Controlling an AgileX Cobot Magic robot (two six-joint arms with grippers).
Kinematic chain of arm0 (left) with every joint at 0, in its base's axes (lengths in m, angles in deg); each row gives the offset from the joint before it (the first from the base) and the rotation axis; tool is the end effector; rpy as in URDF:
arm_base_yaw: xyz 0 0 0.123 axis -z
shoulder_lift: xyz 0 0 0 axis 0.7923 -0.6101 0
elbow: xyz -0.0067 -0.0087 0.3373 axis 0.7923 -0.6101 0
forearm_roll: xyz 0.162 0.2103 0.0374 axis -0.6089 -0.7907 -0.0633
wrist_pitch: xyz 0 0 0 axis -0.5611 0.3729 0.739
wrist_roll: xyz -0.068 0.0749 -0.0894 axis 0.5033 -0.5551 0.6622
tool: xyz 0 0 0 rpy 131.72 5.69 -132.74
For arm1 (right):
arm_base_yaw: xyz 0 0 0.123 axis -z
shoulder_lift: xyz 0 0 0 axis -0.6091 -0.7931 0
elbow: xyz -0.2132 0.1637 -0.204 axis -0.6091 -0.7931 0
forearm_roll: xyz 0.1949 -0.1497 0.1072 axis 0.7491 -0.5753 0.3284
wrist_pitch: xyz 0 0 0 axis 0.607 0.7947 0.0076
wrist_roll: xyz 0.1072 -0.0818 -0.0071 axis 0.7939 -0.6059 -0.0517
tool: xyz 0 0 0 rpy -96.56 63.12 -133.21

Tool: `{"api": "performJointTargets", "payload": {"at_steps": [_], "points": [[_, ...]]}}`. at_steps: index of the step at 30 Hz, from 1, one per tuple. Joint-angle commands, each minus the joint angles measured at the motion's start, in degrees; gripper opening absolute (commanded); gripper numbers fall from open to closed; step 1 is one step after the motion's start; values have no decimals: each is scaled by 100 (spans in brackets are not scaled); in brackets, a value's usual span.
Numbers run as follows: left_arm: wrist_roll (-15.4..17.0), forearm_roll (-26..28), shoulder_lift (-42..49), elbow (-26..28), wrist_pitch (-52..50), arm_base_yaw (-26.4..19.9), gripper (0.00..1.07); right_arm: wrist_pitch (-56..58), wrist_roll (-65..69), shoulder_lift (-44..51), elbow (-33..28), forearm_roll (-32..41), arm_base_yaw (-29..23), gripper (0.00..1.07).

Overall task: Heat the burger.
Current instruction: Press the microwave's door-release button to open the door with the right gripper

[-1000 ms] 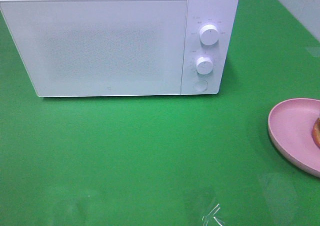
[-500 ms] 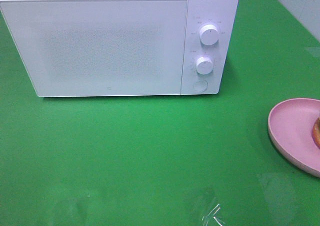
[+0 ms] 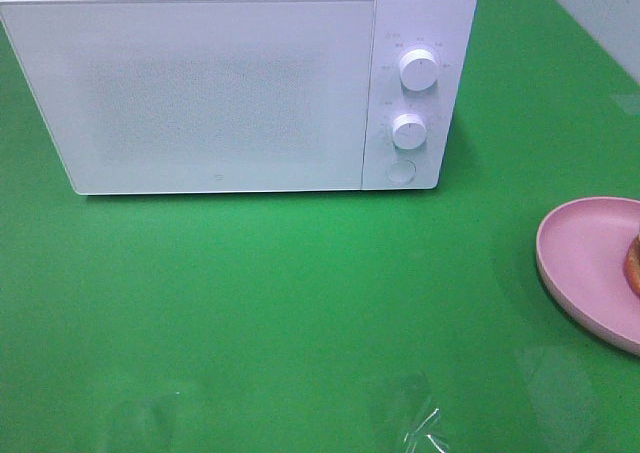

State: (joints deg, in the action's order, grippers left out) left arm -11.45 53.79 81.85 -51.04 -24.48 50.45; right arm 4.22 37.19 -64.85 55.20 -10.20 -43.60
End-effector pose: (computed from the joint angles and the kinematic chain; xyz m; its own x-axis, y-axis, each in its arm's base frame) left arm -0.0051 -0.0125 0.2696 -0.4186 0.1650 -0.8931 0.1253 0.9844 0.1231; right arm 0.0910 -0.0006 0.3057 -0.2832 -0.0077 -0.9590 -0.0275 0.9996 0.0001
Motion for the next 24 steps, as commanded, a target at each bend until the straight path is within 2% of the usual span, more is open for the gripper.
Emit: {"api": "performJointTargets", "payload": {"at_steps": [1, 13, 24], "points": [[23, 29, 155, -17, -34, -17, 100, -728, 63, -424, -166, -23, -6, 73], [23, 29, 155, -17, -34, -17, 100, -1742, 69, -1346, -172, -23, -6, 73], [23, 29, 155, -17, -34, -17, 100, -3535, 69, -2601, -172, -23, -6, 73]]}}
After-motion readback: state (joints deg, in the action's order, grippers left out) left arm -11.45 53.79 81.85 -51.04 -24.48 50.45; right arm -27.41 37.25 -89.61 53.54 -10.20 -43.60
